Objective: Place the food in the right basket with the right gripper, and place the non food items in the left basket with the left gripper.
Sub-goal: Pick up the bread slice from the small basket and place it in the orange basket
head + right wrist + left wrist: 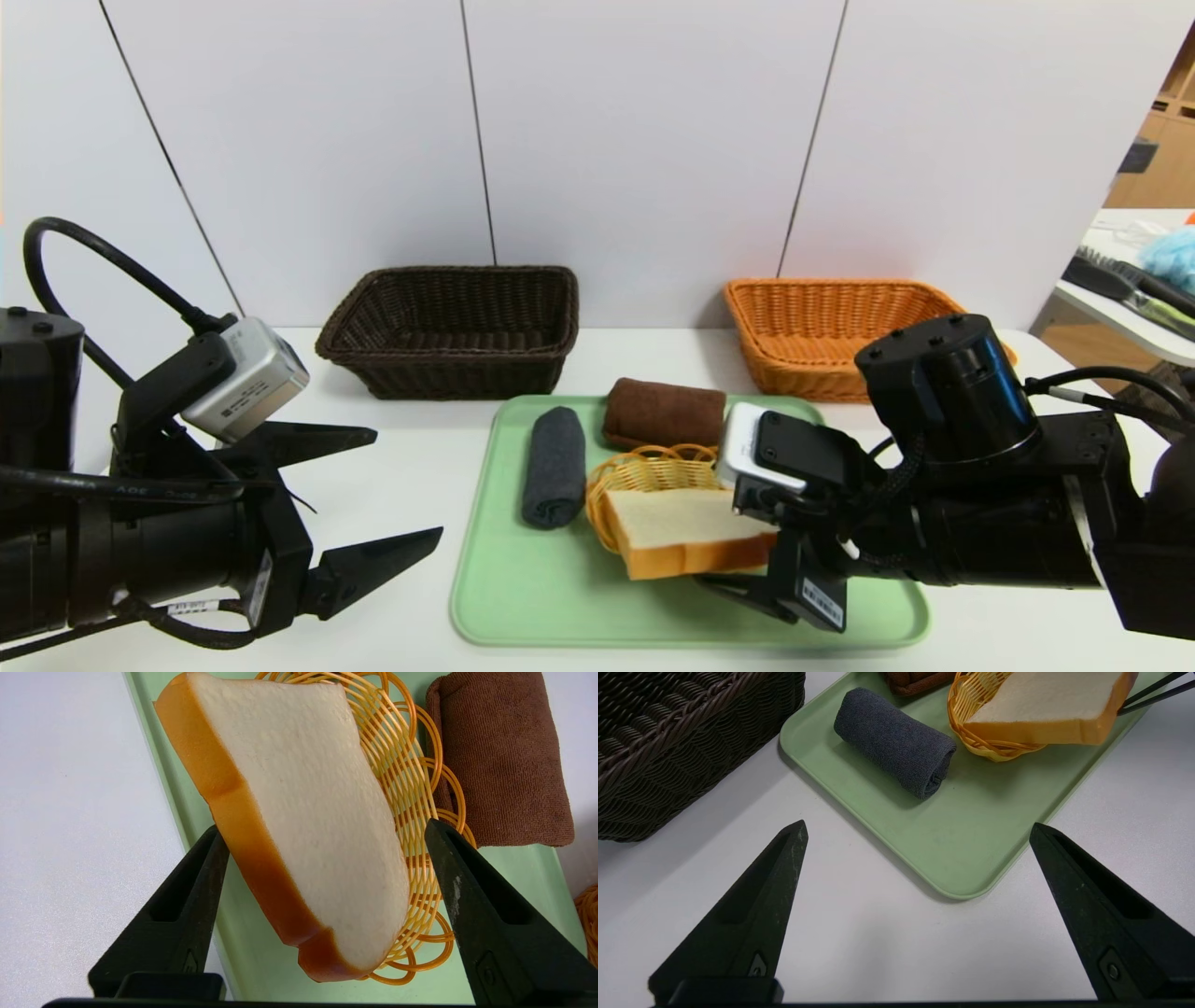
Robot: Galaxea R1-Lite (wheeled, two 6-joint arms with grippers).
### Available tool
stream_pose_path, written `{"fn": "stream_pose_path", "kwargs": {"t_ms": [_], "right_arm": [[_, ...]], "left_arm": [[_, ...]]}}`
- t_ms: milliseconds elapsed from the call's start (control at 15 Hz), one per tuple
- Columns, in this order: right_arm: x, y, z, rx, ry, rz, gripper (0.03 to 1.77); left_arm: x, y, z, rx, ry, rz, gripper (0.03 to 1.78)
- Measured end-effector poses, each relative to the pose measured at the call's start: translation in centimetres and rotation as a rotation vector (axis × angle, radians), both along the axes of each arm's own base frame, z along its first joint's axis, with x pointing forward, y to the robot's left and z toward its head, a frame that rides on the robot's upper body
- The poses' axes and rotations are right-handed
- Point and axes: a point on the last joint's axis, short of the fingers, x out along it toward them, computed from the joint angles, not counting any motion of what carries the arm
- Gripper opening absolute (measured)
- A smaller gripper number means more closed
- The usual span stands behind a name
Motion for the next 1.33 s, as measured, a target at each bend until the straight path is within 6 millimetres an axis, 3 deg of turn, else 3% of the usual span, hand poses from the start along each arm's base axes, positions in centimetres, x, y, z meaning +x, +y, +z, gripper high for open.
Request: {"fn": "stream_pose_path", "kwargs": {"t_ms": [267, 467, 667, 733, 800, 1133, 1333], "right_arm": [[0.0, 0.0, 0.0, 0.002, 0.004, 0.001, 1.53], [0.0, 0.0, -0.1, 0.001, 0.005, 0.0, 1.06], [0.0, 0.1, -0.1, 0.0, 0.004, 0.002, 0.75], [0.0, 0.1, -0.1, 0.0, 0.003, 0.002, 0.4], [0.0, 0.1, -0.1, 0.0, 0.003, 0.002, 0.15], [0.0, 0.2, 0.0, 0.006, 0.002, 0.004, 0.15], [0.3, -0.1, 1.4, 0.06, -0.01, -0.04, 0.15]], "left_arm": [[0.0, 0.0, 0.0, 0.0, 0.0, -0.001, 1.69], [0.0, 0.0, 0.0, 0.0, 0.0, 0.0, 1.69], [0.0, 0.0, 0.0, 0.001, -0.001, -0.001, 1.69], [0.0, 0.0, 0.0, 0.001, -0.001, -0.001, 1.69], [0.0, 0.0, 0.0, 0.001, -0.001, -0.001, 1.69], [-0.1, 0.0, -0.1, 0.001, 0.0, -0.001, 1.69], [-0.1, 0.1, -0.1, 0.001, 0.0, 0.0, 1.69]]}}
